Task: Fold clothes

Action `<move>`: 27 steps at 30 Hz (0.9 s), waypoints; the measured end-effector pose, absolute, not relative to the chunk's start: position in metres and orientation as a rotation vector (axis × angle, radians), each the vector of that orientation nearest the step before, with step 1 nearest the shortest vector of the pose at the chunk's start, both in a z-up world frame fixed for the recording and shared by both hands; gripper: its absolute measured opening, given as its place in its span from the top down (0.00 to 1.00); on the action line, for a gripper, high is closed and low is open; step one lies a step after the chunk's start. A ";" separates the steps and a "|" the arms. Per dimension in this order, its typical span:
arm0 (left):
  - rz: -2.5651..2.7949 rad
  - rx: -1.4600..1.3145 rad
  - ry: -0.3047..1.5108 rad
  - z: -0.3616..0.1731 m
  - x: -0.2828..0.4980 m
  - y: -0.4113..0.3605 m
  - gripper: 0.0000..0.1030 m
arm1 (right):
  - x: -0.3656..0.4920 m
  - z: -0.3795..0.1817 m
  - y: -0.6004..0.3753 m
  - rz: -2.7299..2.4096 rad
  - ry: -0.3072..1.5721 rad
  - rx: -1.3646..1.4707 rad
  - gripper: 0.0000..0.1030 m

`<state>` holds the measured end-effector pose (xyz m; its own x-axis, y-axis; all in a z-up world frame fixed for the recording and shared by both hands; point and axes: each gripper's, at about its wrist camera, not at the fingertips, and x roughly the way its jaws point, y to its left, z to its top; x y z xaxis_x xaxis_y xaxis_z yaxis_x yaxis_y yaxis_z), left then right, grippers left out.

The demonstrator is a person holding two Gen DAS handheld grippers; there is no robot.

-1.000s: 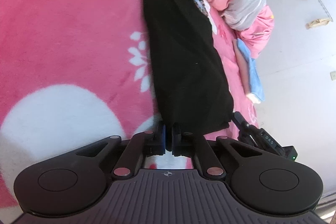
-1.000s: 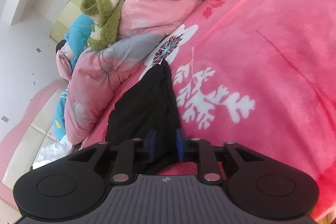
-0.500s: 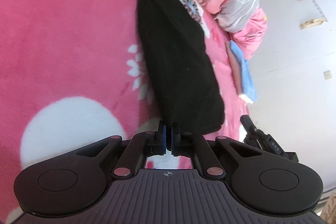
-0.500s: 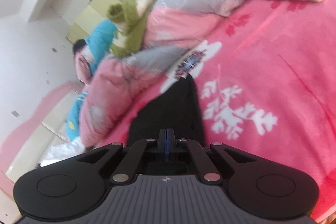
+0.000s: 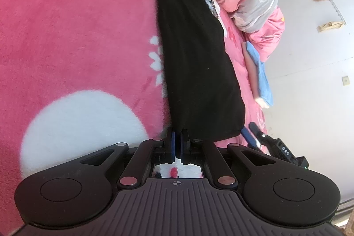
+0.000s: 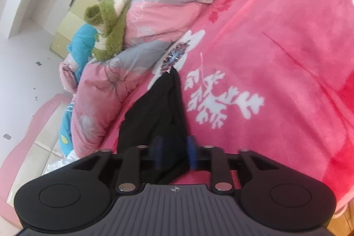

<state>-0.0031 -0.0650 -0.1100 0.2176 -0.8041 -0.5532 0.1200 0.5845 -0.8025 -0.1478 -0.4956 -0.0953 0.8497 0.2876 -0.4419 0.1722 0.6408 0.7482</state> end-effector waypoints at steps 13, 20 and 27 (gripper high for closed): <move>-0.730 -0.696 1.172 -0.106 -0.002 -0.066 0.98 | -0.154 -0.070 -0.478 0.094 0.517 0.759 0.95; -0.733 -0.698 1.173 -0.109 -0.002 -0.064 0.98 | -0.148 -0.076 -0.482 0.074 0.565 0.757 0.94; -0.737 -0.698 1.170 -0.107 -0.002 -0.062 0.98 | -0.155 -0.069 -0.480 0.105 0.518 0.780 0.95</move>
